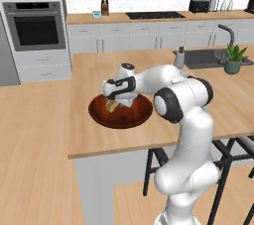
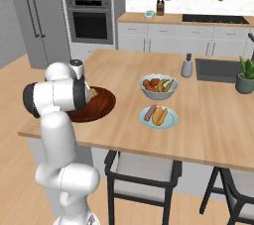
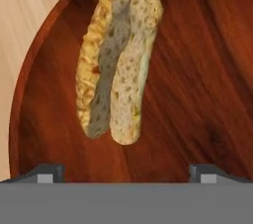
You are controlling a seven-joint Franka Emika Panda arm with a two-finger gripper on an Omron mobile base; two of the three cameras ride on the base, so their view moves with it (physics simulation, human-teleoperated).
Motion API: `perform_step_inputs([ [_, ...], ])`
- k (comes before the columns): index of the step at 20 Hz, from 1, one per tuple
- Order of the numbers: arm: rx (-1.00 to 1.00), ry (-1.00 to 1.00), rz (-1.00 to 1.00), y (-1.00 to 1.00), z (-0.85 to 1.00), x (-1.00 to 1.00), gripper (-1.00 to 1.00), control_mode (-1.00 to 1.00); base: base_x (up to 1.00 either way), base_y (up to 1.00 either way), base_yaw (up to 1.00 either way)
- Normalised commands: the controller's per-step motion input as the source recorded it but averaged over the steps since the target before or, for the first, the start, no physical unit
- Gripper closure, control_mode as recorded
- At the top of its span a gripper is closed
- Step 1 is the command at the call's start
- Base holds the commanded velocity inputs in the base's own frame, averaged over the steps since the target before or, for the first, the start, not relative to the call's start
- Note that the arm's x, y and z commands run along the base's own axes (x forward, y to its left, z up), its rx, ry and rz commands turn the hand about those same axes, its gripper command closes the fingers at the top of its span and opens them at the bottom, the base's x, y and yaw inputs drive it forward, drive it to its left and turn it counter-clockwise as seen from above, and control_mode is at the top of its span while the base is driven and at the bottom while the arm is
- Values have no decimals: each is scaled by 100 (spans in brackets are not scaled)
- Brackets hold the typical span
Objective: Place one bun and one sausage from the bowl on each plate.
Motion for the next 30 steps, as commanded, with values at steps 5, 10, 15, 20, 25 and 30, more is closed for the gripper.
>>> perform_step_inputs([
  [5,-9,21,0,16,-11,71,-100,-100,0,0,0],
  [10,-14,21,0,8,-46,40,-100,-100,0,0,0],
  [15,-11,13,0,0,-52,17,-100,-100,0,0,0],
  [20,-4,6,-3,-47,-73,-20,-100,-100,0,0,0],
  [25,0,1,-6,-64,-96,-27,100,-100,0,0,0],
  [30,1,-9,-1,-53,-70,-6,100,-100,0,0,0],
])
